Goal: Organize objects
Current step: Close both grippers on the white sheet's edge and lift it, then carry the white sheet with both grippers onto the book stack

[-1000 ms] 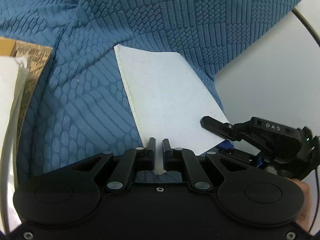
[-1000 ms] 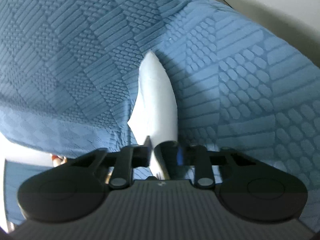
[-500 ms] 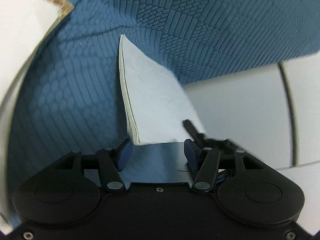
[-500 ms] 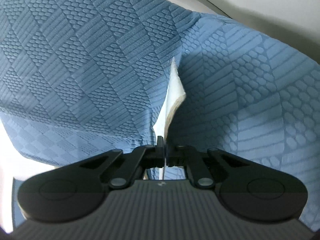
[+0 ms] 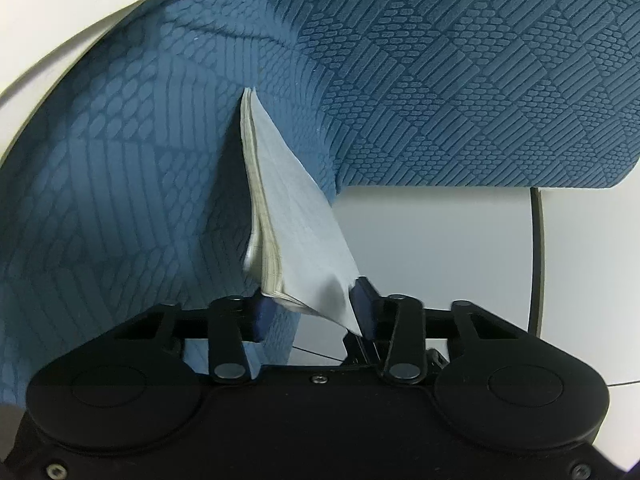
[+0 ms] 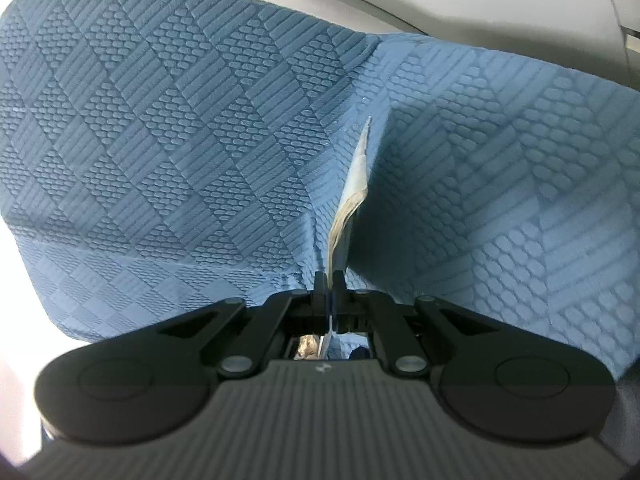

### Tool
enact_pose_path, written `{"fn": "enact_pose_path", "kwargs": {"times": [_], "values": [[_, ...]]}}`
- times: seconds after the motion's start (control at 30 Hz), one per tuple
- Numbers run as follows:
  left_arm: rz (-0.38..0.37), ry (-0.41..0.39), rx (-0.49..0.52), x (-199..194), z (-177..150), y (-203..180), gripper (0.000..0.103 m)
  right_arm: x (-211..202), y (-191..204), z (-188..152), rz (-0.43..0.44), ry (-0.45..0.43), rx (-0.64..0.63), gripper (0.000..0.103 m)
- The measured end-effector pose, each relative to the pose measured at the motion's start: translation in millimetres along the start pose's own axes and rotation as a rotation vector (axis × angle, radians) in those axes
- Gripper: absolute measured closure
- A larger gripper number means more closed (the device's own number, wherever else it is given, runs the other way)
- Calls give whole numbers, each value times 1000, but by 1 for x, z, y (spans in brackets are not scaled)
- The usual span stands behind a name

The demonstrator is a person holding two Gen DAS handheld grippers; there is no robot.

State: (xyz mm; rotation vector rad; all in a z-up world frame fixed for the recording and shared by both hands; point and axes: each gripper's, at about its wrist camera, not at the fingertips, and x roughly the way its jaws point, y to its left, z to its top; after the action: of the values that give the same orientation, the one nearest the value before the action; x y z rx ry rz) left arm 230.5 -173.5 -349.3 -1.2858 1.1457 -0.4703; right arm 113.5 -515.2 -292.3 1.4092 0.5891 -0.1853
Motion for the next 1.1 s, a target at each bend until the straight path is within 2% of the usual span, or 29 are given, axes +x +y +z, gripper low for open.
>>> {"fn": "enact_pose_path", "kwargs": {"times": [0.1, 0.27, 0.77, 1.1], "values": [[24, -17, 17, -8, -9, -2, 83, -10, -1, -5, -4, -8, 0, 98], [80, -41, 102, -23, -18, -17, 91, -24, 2, -11, -25, -22, -19, 98], [83, -63, 243, -86, -39, -73, 92, -65, 40, -37, 24, -47, -82, 98], [72, -113, 277, -138, -30, -106, 92, -72, 82, -61, 54, -22, -123, 96]]}}
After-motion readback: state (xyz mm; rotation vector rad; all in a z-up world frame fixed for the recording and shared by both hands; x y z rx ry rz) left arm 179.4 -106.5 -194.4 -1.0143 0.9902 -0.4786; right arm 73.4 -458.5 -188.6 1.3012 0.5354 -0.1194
